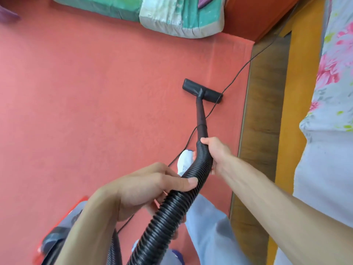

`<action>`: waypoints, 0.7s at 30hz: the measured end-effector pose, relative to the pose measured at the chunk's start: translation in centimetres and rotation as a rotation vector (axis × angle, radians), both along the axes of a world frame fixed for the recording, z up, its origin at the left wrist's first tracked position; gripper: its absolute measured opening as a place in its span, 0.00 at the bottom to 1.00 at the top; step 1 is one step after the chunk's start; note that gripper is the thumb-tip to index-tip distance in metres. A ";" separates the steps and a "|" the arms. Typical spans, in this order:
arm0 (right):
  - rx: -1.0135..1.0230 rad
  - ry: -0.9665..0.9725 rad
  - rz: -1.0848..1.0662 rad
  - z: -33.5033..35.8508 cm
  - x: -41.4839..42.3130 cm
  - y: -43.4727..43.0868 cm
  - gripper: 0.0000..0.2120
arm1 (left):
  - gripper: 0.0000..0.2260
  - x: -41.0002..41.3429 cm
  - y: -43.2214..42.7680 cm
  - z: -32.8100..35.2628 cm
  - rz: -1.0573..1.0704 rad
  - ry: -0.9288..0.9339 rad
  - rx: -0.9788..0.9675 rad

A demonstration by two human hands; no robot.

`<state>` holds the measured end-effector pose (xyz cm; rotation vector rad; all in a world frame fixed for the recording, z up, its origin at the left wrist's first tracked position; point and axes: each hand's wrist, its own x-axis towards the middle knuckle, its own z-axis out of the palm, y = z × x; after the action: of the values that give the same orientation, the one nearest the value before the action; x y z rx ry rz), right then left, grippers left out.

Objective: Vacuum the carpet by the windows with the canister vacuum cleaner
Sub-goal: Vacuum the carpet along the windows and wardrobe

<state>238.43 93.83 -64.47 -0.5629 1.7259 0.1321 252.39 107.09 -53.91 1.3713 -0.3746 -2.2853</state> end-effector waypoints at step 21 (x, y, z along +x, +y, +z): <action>0.047 -0.044 0.076 1.5 -2.0 16.4 0.09 | 0.20 -7.3 20.6 2.6 0.306 -0.229 0.054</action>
<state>236.40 110.19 -62.97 -0.5925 1.6553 0.2128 245.11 127.68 -51.35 1.6020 -0.1600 -1.9102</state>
